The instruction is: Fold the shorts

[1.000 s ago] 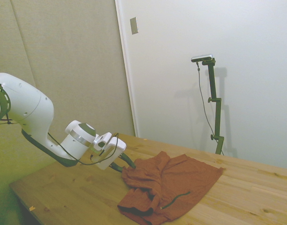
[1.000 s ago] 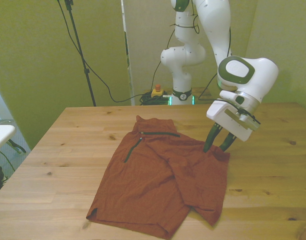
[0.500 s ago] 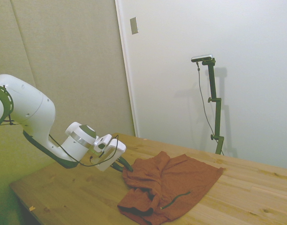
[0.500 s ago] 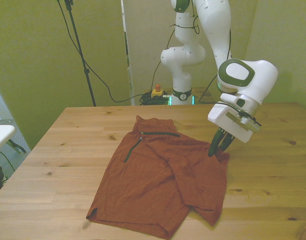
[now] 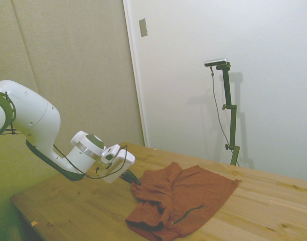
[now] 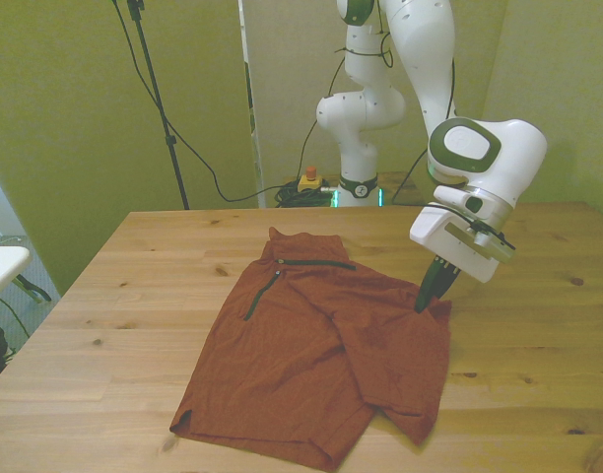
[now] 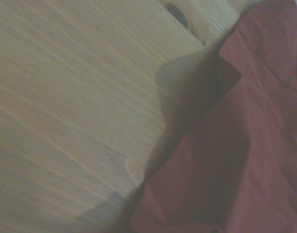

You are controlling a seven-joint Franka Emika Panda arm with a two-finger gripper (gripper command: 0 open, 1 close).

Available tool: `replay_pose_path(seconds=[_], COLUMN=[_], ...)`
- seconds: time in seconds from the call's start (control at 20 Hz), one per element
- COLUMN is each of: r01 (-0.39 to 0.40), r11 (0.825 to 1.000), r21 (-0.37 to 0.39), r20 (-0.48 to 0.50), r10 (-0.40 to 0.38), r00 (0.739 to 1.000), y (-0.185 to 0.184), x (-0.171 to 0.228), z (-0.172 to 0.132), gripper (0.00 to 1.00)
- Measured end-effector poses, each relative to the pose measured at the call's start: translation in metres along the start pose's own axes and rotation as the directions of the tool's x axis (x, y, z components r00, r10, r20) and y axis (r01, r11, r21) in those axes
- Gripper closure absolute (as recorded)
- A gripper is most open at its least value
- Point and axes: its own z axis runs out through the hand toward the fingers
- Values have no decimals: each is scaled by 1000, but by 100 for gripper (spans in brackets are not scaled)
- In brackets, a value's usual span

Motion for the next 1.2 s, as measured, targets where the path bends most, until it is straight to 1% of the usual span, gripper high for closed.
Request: replay_pose_path(seconds=[0.1,0.3,0.45,0.6,0.85,1.0,1.2], r01=[-18,-104,-170,-249,-352,-397,-439], r11=[1000,994,983,965,934,916,898], r21=[13,45,68,82,68,63,35], r20=[-2,1,10,31,57,69,79], r10=[18,104,170,247,348,392,436], r00=[1000,995,985,968,936,917,897], y=[3,20,49,91,157,186,218], x=[6,37,76,118,170,193,212], z=[-3,-21,-40,-45,-19,-7,16], gripper=[100,100,100,100,100,100,100])
